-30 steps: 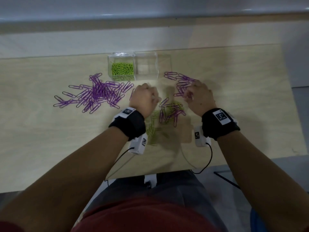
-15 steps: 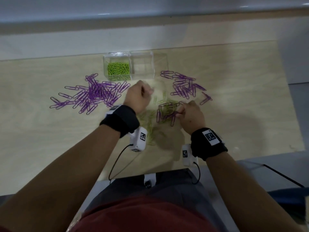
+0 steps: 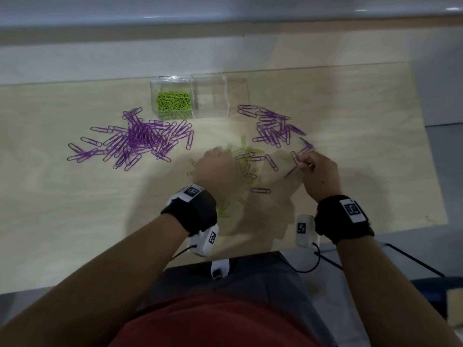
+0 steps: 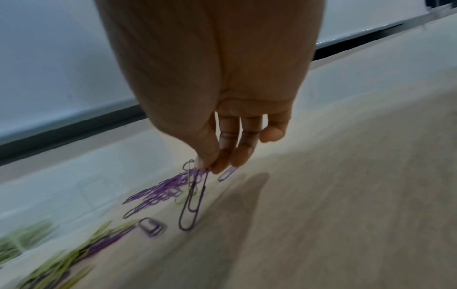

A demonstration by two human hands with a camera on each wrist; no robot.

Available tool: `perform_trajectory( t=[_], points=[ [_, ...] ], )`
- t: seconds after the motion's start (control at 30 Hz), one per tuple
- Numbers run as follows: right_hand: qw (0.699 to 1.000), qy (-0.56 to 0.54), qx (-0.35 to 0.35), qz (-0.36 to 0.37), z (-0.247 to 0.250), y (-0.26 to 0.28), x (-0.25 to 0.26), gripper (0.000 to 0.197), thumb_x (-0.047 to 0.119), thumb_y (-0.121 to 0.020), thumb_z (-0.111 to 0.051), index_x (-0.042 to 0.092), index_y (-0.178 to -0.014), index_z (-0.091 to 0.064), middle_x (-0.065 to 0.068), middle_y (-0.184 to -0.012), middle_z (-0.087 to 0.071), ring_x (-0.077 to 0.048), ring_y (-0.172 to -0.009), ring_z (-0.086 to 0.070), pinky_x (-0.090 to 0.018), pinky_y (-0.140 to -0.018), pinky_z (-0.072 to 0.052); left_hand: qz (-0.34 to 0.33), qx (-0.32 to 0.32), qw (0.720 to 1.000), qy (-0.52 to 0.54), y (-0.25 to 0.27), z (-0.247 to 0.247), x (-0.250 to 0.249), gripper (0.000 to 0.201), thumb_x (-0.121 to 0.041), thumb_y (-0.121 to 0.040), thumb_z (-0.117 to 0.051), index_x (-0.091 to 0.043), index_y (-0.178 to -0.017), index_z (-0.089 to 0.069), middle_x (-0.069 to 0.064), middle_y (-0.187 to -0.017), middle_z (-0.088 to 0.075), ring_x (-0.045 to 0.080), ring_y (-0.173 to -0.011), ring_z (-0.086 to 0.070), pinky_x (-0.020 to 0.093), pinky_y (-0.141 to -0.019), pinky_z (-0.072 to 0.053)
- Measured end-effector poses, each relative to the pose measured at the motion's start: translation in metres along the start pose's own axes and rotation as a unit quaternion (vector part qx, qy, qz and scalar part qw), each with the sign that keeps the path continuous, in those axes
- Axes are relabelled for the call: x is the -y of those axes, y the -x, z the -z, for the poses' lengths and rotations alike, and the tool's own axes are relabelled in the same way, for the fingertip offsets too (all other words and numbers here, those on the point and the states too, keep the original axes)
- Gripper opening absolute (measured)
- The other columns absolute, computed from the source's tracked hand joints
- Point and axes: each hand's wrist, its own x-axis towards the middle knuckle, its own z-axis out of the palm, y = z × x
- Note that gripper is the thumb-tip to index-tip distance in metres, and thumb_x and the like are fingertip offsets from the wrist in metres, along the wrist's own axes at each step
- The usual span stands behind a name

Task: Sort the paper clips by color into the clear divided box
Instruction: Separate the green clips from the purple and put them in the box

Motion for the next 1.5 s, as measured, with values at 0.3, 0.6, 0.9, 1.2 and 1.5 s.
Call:
perform_trajectory(
  t=[0.3, 0.6, 0.9, 1.2, 1.5],
  points=[
    [0.997, 0.059, -0.051, 0.022, -0.012, 0.010, 0.015, 0.011, 0.017, -0.081, -0.062, 0.009, -0.088, -0.067, -0.015, -0.102, -0.058, -0.035, -0.090, -0.058, -0.045, -0.077, -0.050, 0.069, 0.014, 0.996, 0.056, -0.009, -0.005, -0.003, 0.005, -0.018, -0.084, -0.061, -0.013, -0.086, -0.062, 0.011, -0.103, -0.056, 0.031, -0.100, -0.052, 0.041, -0.086, -0.048],
    [0.997, 0.072, 0.019, -0.003, -0.047, 0.010, 0.041, 0.012, 0.021, -0.086, -0.060, 0.010, -0.091, -0.059, -0.013, -0.110, -0.052, -0.033, -0.101, -0.051, -0.039, -0.082, -0.043, -0.004, 0.021, 1.000, -0.005, -0.006, -0.004, 0.001, 0.019, -0.007, -0.084, -0.051, -0.004, -0.102, -0.056, 0.017, -0.113, -0.051, 0.034, -0.106, -0.047, 0.042, -0.088, -0.044],
    [0.996, 0.089, -0.006, -0.029, -0.020, 0.012, 0.023, 0.002, 0.011, -0.084, -0.056, 0.010, -0.084, -0.054, -0.012, -0.101, -0.054, -0.034, -0.098, -0.051, -0.043, -0.081, -0.042, -0.045, 0.019, 0.998, -0.046, -0.005, 0.000, 0.012, 0.033, 0.003, -0.082, -0.048, 0.005, -0.115, -0.048, 0.023, -0.113, -0.054, 0.037, -0.106, -0.047, 0.043, -0.086, -0.040],
    [0.979, 0.190, -0.070, 0.029, -0.006, -0.013, 0.019, 0.021, 0.024, -0.087, -0.056, 0.009, -0.095, -0.069, -0.011, -0.110, -0.056, -0.036, -0.099, -0.048, -0.044, -0.077, -0.040, -0.021, -0.112, 0.993, 0.036, -0.011, 0.037, 0.049, 0.011, 0.002, -0.087, -0.047, 0.005, -0.096, -0.051, 0.028, -0.094, -0.056, 0.040, -0.088, -0.052, 0.043, -0.069, -0.040],
    [0.957, 0.271, -0.064, 0.081, -0.053, 0.028, 0.034, 0.006, 0.008, -0.079, -0.060, 0.009, -0.077, -0.066, -0.007, -0.095, -0.059, -0.034, -0.086, -0.050, -0.044, -0.076, -0.038, -0.127, -0.031, 0.991, -0.022, -0.018, 0.027, 0.027, 0.021, -0.016, -0.086, -0.049, -0.005, -0.097, -0.063, 0.017, -0.101, -0.056, 0.034, -0.095, -0.046, 0.044, -0.085, -0.043]
  ],
)
